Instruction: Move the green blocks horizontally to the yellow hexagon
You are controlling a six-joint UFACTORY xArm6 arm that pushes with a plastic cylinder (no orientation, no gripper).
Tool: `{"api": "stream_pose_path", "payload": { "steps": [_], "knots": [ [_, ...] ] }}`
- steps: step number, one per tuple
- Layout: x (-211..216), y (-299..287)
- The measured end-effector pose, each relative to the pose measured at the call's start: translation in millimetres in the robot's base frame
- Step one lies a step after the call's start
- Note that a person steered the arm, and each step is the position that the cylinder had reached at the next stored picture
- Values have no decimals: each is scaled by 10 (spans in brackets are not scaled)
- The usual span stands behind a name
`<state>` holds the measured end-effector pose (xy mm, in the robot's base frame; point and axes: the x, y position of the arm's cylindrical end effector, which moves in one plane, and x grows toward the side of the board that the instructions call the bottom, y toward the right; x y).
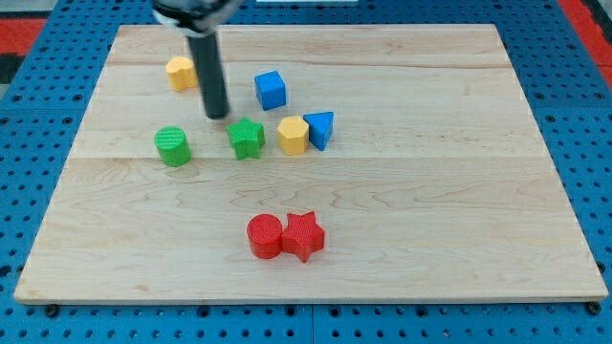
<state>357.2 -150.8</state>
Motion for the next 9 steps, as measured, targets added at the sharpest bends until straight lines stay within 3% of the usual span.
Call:
{"api": "stream_pose_path", "payload": {
  "steps": [1,2,4,5,6,7,8,9],
  "knots": [
    [-36,-1058],
    [350,-1456],
    [1008,-729],
    [932,-30],
    [923,150],
    [597,-670],
    [441,-496],
    [1066,-75]
  ]
}}
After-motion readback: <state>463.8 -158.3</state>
